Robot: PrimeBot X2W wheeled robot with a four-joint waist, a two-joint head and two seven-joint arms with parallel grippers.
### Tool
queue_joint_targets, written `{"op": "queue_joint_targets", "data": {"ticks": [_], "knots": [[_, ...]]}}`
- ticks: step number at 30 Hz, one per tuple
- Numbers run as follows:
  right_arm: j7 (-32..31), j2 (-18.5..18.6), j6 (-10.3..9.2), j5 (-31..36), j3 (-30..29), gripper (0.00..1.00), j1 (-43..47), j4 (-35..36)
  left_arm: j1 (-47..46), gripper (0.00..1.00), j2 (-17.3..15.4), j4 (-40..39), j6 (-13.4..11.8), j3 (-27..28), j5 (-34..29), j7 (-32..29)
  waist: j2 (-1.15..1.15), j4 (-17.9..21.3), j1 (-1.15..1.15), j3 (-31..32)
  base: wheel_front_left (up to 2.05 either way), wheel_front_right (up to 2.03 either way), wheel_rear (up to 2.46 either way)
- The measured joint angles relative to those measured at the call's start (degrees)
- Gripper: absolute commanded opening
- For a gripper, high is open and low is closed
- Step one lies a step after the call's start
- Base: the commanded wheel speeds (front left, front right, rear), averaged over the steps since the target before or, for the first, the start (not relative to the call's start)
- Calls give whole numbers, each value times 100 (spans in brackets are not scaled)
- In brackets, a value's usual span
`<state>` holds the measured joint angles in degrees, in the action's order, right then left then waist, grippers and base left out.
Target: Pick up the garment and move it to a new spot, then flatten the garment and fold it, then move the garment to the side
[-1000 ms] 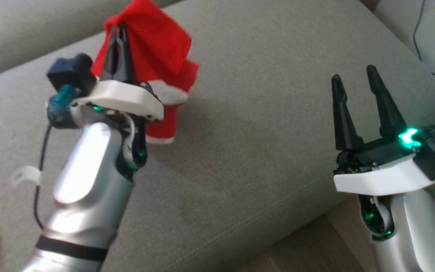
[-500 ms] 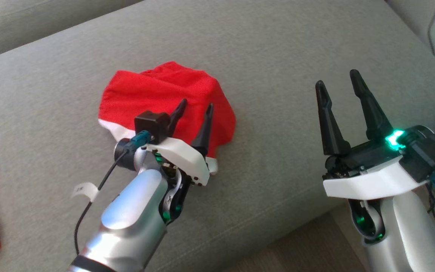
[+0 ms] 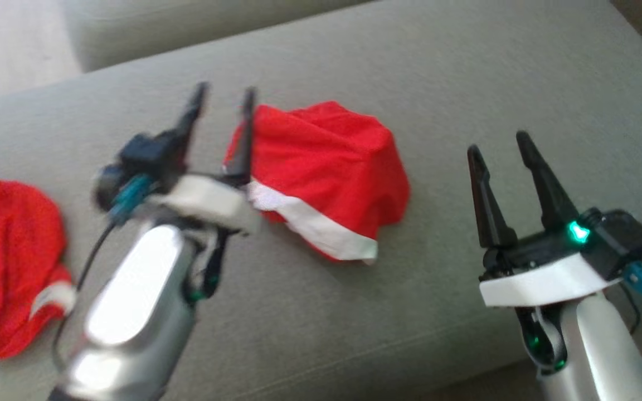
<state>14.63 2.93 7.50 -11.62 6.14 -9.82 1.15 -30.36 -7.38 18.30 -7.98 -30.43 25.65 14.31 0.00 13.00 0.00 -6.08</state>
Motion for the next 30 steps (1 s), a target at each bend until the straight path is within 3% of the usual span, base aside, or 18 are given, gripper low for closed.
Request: {"op": "queue_joint_targets", "data": {"ticks": [3,7,10,15,21,30], "knots": [[0,-1,0,4,-41,100,162,-116,500,100,-277,-422,-123,334,-300,38,0,-255,0,126,0,0,0],[-1,-2,0,7,-122,100,460,-157,1435,100,-408,-835,-296,697,-533,37,0,-592,0,293,0,0,0],[-1,-4,0,33,-256,100,777,-151,2042,100,-394,-1053,-460,1011,-622,38,0,-841,-1,410,0,0,0],[-1,-9,0,-4,-308,100,1216,-154,2772,100,-254,-1403,-454,1383,-904,37,0,-1172,-1,557,0,0,0],[-1,-20,0,142,-257,100,1218,-332,3017,100,59,-1523,-225,1682,-1165,37,0,-1297,-1,574,0,0,0],[-134,-21,0,509,-30,100,1109,-1663,3002,100,258,-1425,159,1916,-1399,37,0,-1472,0,349,0,0,0]]}}
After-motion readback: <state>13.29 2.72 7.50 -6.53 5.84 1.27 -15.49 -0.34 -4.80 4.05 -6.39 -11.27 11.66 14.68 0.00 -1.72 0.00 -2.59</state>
